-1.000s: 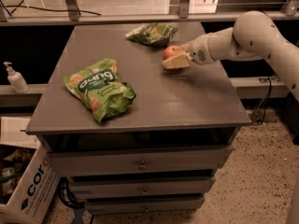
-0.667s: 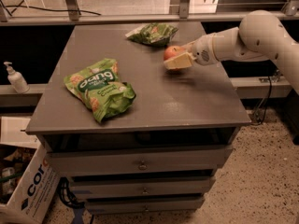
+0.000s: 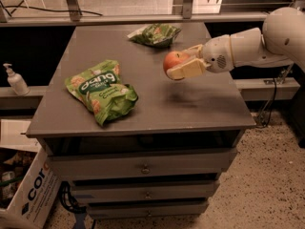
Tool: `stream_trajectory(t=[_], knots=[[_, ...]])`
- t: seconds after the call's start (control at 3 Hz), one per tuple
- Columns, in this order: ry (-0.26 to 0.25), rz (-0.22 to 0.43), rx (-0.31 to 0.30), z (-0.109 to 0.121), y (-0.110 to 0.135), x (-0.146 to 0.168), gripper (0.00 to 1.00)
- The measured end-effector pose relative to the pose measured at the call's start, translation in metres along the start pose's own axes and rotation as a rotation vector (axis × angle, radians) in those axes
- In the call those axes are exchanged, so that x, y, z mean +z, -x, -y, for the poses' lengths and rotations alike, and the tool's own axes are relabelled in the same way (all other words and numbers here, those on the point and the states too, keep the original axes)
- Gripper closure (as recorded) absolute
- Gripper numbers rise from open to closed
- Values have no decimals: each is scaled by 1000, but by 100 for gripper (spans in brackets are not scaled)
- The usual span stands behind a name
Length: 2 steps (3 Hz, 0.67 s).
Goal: Move apple near green rice chip bag
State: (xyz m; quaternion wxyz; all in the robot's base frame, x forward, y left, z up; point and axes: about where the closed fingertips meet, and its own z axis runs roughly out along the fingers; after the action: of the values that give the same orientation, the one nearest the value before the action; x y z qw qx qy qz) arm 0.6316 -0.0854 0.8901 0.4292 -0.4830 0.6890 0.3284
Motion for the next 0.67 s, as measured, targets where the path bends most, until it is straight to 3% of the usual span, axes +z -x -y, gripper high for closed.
stream_trajectory(t=[0.33, 0.67], knots=[[112, -8, -31, -53, 4, -3, 100], [124, -13, -29, -57, 2, -2, 100]])
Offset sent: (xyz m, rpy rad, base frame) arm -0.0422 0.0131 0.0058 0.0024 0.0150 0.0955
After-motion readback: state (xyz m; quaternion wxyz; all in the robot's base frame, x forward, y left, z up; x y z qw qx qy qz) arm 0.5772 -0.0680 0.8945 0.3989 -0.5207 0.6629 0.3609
